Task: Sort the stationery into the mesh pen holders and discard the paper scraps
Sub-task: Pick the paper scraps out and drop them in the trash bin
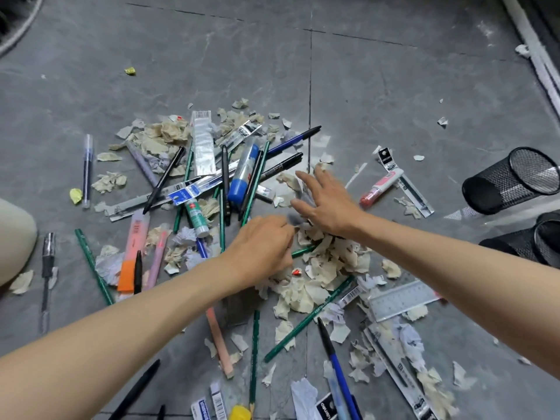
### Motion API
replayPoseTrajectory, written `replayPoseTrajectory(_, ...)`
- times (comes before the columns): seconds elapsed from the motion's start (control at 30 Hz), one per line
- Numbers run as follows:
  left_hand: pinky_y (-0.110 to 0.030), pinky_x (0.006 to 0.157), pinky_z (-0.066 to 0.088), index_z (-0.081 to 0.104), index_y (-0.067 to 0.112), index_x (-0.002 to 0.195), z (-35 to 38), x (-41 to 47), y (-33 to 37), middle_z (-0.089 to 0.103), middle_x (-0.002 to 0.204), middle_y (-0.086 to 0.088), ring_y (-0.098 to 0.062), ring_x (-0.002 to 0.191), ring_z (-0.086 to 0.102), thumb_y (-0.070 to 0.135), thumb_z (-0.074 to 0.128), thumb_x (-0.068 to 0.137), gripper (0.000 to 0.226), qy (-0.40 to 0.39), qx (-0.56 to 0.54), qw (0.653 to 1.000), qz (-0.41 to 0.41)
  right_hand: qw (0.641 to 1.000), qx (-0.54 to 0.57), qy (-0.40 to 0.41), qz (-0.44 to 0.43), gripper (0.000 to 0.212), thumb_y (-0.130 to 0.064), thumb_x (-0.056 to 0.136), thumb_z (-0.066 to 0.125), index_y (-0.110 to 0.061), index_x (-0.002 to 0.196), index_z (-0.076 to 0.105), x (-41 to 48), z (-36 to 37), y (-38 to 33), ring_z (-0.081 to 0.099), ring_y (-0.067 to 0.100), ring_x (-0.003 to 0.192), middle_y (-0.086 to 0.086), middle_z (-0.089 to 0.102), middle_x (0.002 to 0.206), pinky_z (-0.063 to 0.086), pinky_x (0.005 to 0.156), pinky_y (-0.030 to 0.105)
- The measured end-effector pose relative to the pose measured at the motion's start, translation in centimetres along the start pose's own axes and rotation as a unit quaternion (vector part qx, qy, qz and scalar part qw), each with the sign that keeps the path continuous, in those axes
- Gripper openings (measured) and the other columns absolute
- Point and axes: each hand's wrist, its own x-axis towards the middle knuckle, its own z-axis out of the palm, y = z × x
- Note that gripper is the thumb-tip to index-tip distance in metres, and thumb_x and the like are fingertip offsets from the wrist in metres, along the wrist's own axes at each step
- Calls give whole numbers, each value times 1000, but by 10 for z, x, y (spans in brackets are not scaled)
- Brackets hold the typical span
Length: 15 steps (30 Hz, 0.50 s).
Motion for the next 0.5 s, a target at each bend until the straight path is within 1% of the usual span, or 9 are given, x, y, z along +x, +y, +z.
replayPoseTrajectory(0.07, -25, 68, 23, 55, 17, 92, -2, 1, -6, 48, 93, 1, -13, 75, 31, 30, 50, 87, 14, -20, 25, 999, 5, 1000, -13, -3, -4, 65, -54, 96, 35, -33, 151, 8, 1, -1, -2, -7, 23, 146, 7, -8, 159, 4, 119, 48)
replayPoseTrajectory(0.13, -27, 68, 24, 56, 18, 92, -1, 0, -8, 46, 93, 1, -14, 77, 34, 37, 52, 85, 21, -23, 29, 999, 6, 1000, -25, -5, -5, 63, -52, 96, 35, -32, 150, 10, 0, 0, -2, -7, 23, 146, 7, -9, 159, 3, 119, 48)
replayPoseTrajectory(0.2, -28, 67, 22, 56, 16, 89, 0, -1, -3, 39, 89, 1, -15, 77, 32, 39, 52, 85, 23, -16, 17, 1000, 11, 999, -39, -8, -6, 62, -51, 97, 35, -31, 150, 12, -1, 1, -1, -8, 24, 146, 8, -10, 159, 1, 119, 47)
replayPoseTrajectory(0.27, -27, 70, 22, 50, 18, 86, 1, -3, 7, 31, 90, 3, -13, 80, 25, 40, 54, 86, 22, -28, 4, 999, 16, 999, -49, -9, -10, 62, -50, 97, 35, -29, 150, 13, -3, 3, 1, -9, 24, 146, 8, -11, 159, 2, 119, 47)
replayPoseTrajectory(0.3, -27, 71, 22, 48, 19, 86, 1, -4, 11, 29, 91, 4, -12, 82, 23, 39, 55, 86, 21, -35, -1, 999, 20, 999, -52, -9, -15, 62, -50, 97, 36, -30, 150, 12, -4, 3, 2, -9, 24, 146, 8, -12, 159, 3, 119, 47)
replayPoseTrajectory(0.4, -28, 73, 20, 42, 18, 82, 1, -3, 22, 26, 92, 2, -13, 84, 22, 28, 54, 87, 17, -45, 12, 998, 34, 998, -48, -11, -28, 64, -51, 97, 35, -36, 150, 4, -7, 4, 5, -12, 23, 146, 7, -16, 158, 3, 119, 48)
replayPoseTrajectory(0.5, -27, 70, 23, 41, 16, 78, -2, -1, 21, 33, 93, 2, -14, 81, 29, 25, 56, 84, 18, -46, 15, 998, 32, 999, -41, -20, -28, 65, -51, 97, 35, -37, 150, 1, -5, -1, 6, -17, 24, 145, 6, -19, 157, 0, 119, 46)
